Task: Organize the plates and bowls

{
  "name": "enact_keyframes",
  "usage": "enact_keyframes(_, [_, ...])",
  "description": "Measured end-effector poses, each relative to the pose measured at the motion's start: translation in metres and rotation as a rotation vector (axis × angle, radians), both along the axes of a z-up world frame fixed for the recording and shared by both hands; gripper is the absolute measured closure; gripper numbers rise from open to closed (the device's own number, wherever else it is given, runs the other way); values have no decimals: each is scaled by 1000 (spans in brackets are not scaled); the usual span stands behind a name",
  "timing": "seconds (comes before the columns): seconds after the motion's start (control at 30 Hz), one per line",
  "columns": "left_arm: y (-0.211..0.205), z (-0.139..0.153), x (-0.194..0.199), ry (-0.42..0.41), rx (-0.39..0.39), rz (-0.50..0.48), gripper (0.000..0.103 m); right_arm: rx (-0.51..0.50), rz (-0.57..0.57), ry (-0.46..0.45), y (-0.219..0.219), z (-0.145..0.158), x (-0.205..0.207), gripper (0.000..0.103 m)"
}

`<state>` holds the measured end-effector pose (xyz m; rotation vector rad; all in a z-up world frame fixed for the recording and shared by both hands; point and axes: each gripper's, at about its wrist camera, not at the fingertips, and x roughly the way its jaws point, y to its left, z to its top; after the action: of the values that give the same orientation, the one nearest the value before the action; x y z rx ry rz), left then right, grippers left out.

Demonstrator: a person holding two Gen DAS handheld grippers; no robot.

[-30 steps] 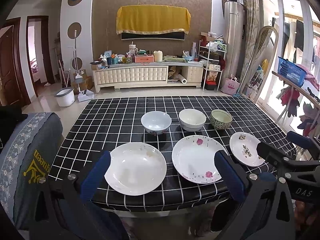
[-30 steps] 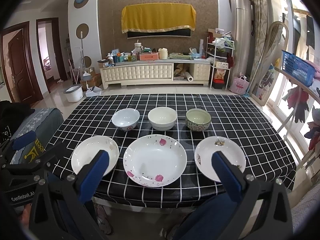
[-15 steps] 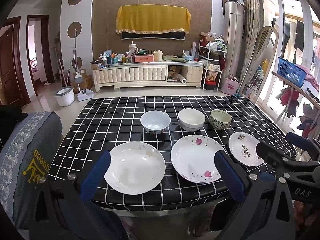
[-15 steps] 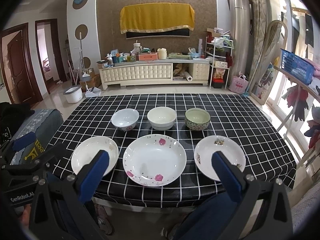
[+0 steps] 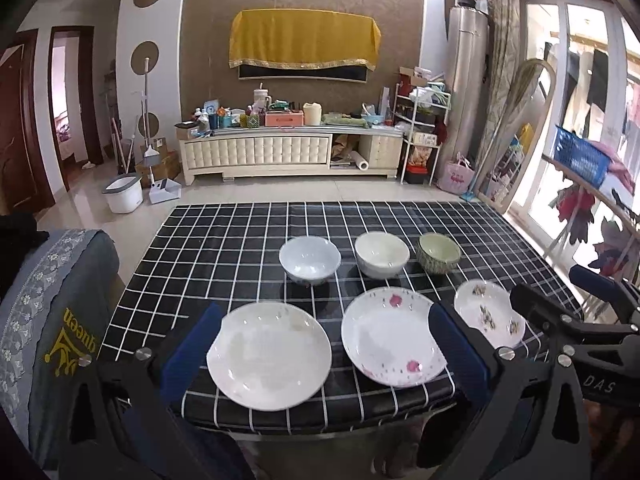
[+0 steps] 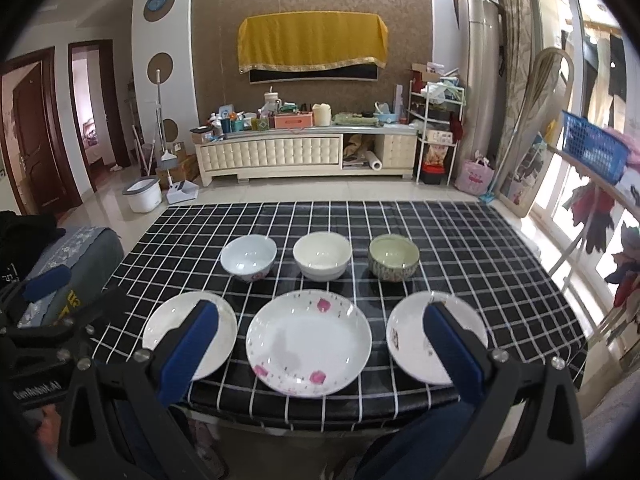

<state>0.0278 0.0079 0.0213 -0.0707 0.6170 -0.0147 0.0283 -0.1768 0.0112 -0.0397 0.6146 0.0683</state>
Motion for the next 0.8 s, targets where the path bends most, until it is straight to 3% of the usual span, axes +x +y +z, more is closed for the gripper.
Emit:
enact_keyframes(0.3, [57, 2, 40, 35, 1, 92, 0, -4, 28, -36, 36, 2, 51, 0])
enact_keyframes(0.4, [80, -7, 55, 69, -6, 124, 0, -34, 84, 12, 60, -6, 76, 0])
enact_keyframes(0.63, [122, -50, 79, 191, -25, 185, 0, -32, 170, 66, 99, -36, 115, 0])
enact_keyframes(0.8, [143, -92, 85, 282, -69, 215, 0, -61, 266, 220, 125, -81, 144, 0])
